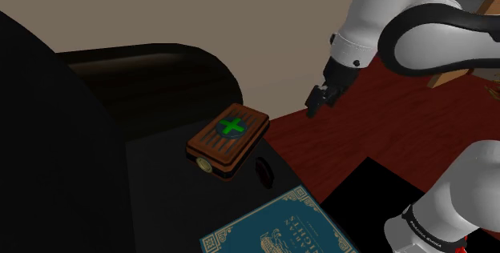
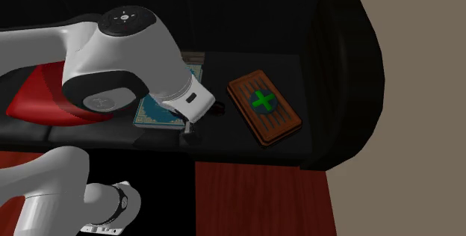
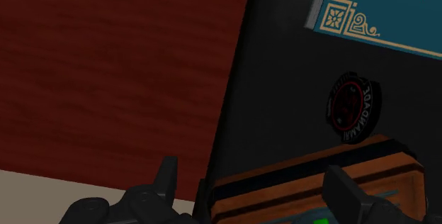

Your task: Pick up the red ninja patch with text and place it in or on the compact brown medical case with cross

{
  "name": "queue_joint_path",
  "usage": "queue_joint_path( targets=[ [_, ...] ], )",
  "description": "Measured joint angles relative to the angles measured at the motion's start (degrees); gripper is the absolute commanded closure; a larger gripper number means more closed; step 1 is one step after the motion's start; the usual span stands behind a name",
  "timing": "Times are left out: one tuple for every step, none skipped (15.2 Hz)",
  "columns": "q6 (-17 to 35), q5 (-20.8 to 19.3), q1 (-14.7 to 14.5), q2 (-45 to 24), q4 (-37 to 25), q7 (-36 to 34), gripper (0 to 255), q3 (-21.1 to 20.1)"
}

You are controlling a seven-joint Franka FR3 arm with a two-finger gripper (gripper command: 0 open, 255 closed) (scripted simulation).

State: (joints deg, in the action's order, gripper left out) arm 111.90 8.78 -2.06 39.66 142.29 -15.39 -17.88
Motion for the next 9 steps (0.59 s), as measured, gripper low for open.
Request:
queue_joint_path(
  targets=[
    [1.5, 0.5, -0.1, -1.3, 0.2, -1.8, 0, -1.6],
    [2.4, 0.7, -0.1, -2.4, 0.1, -3.3, 0, -2.8],
    [3.8, 0.9, -0.1, -3.8, 0.1, -4.9, 0, -4.3],
    [5.0, 1.1, -0.1, -5.1, 0.1, -6.6, 0, -5.7],
    [6.0, 1.1, 0.2, -6.8, -0.5, -8.3, 0, -7.2],
    [7.0, 1.1, 0.3, -8.4, -1.1, -10.1, 0, -8.7],
    [8.1, 1.1, 0.4, -9.8, -1.3, -12.0, 0, -10.2],
    [9.8, 0.8, 0.7, -11.9, -1.6, -14.1, 0, -12.1],
    [11.0, 0.2, 1.3, -14.3, -2.6, -16.0, 0, -13.6]
  ],
)
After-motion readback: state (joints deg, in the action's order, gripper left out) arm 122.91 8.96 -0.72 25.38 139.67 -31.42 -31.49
